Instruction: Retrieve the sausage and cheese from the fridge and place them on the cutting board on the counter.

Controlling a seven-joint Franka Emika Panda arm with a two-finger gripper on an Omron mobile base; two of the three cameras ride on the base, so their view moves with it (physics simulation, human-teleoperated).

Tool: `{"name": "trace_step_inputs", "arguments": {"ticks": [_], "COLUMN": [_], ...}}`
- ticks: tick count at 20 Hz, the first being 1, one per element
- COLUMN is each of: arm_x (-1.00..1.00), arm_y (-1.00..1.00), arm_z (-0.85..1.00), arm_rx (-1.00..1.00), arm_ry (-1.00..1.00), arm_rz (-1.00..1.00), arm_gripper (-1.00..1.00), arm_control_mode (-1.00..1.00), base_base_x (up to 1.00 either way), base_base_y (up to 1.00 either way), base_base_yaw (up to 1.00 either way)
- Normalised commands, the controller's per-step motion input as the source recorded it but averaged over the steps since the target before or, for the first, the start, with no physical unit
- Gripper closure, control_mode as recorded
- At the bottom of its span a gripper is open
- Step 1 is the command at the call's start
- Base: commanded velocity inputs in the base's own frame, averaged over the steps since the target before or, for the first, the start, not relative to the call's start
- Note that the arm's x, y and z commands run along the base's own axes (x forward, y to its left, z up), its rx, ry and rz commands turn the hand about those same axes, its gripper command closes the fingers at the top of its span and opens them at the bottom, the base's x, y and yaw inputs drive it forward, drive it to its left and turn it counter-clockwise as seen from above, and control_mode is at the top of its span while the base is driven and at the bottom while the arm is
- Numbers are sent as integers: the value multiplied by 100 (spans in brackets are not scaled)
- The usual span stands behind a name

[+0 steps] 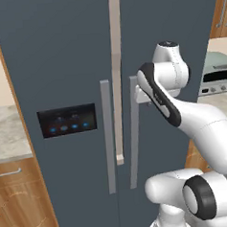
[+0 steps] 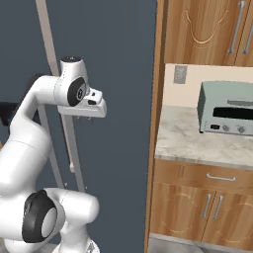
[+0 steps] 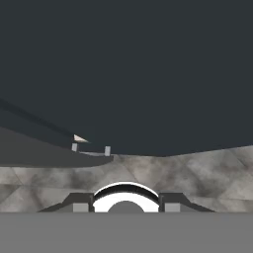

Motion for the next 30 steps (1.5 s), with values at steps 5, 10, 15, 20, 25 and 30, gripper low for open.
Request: {"name": "trace_step_inputs", "arguments": {"ticks": [5,10,15,20,25,30], "arm_x": [0,0,0,0,0,0], "arm_y": [0,0,0,0,0,0], "arm_z": [0,0,0,0,0,0], "arm_rx": [0,0,0,0,0,0], "arm_ry": [0,0,0,0,0,0], "arm_rz": [0,0,0,0,0,0], "arm_gripper": [-100,-100,-100,-100,-100,-100], "arm_control_mode": [100,100,100,100,100,100], "base_base_x": [0,-7,-41,-29,-30,-54], "base_base_y": [0,0,27,37,53,38], "base_base_yaw": [0,0,0,0,-2,-6]}}
